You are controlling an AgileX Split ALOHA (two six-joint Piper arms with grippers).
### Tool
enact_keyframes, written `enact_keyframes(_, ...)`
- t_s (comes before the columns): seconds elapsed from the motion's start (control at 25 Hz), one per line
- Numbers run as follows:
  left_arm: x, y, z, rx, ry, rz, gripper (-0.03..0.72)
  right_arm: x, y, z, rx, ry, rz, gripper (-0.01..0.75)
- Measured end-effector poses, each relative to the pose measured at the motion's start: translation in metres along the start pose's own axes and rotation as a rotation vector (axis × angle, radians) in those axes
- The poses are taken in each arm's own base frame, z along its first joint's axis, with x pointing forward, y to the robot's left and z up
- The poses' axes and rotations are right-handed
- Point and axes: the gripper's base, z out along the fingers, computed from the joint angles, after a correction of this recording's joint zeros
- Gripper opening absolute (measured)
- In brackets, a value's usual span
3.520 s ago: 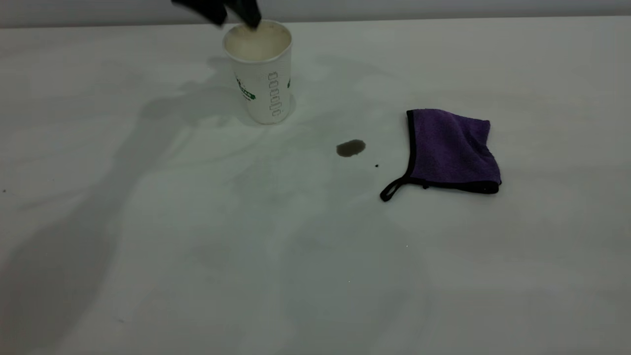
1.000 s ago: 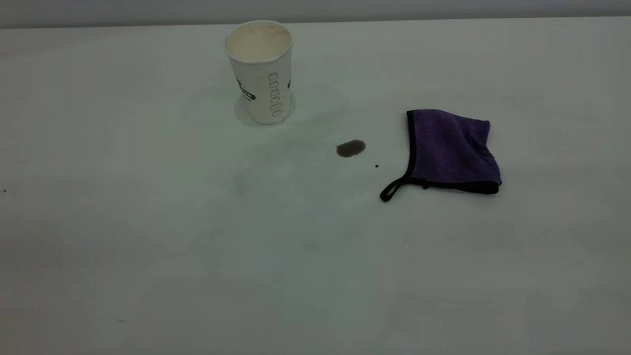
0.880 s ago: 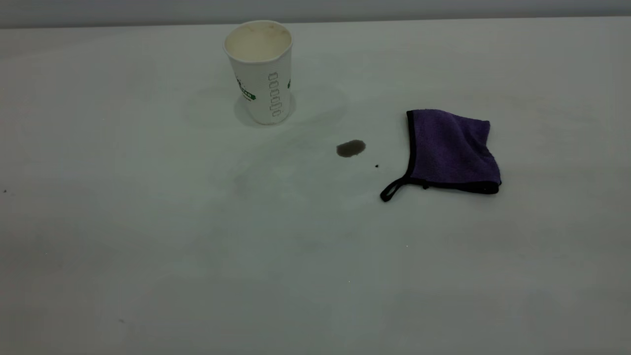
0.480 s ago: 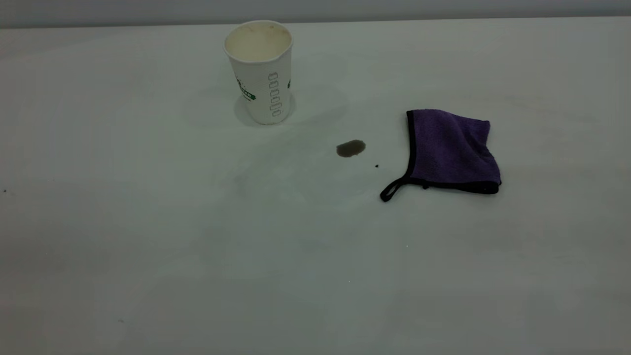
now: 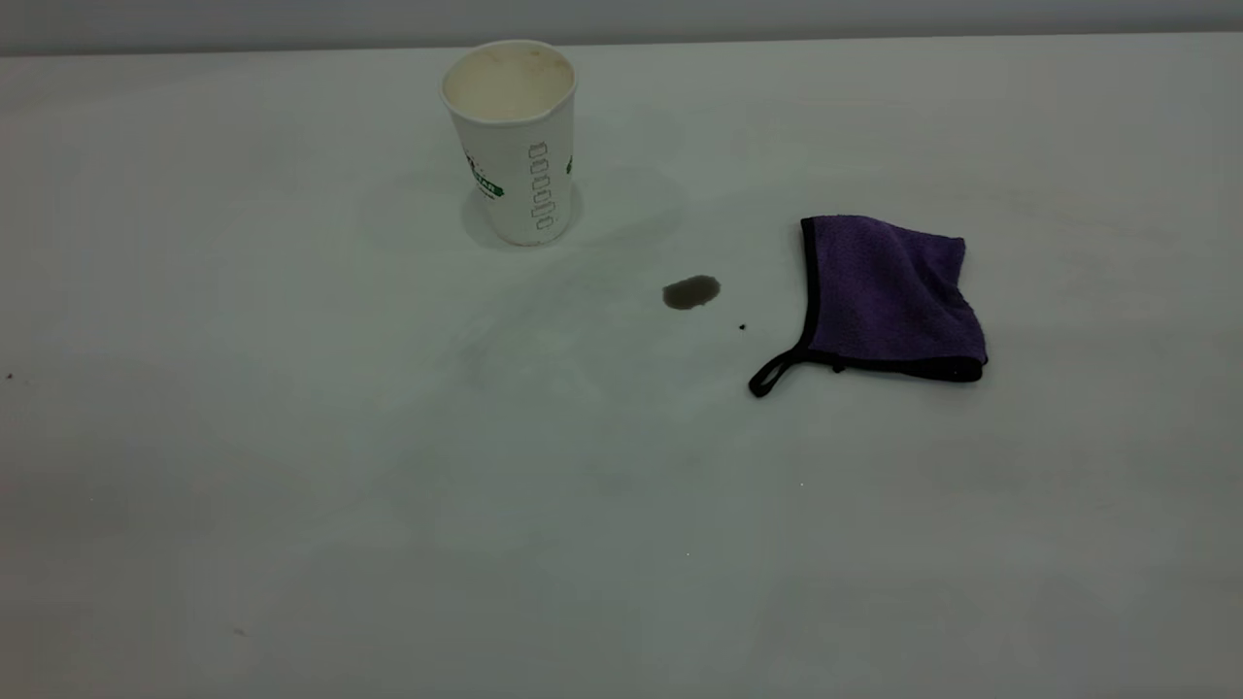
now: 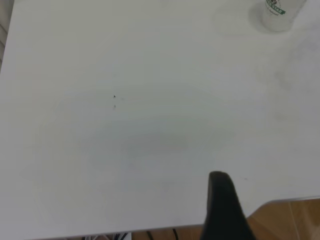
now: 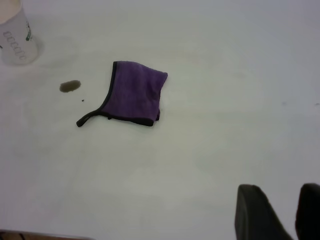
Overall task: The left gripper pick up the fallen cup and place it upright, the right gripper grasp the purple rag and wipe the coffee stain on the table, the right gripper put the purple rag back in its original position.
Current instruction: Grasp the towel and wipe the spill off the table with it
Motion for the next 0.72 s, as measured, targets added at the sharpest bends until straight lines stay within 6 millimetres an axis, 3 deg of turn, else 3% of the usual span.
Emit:
enact_keyframes(0.48, 0.0, 0.0, 0.0, 0.0, 0.001, 0.0, 0.532, -0.003, 0.0, -0.003, 0.003, -0.007, 0.003, 0.259)
enact_keyframes(0.6, 0.0, 0.0, 0.0, 0.0, 0.001, 0.0, 0.532, -0.026, 0.001, -0.007, 0.003, 0.027, 0.007, 0.351)
enact_keyframes(0.72, 0.0, 0.0, 0.0, 0.0, 0.001, 0.0, 0.532, -0.065, -0.001, 0.005, 0.019, 0.083, 0.005, 0.506)
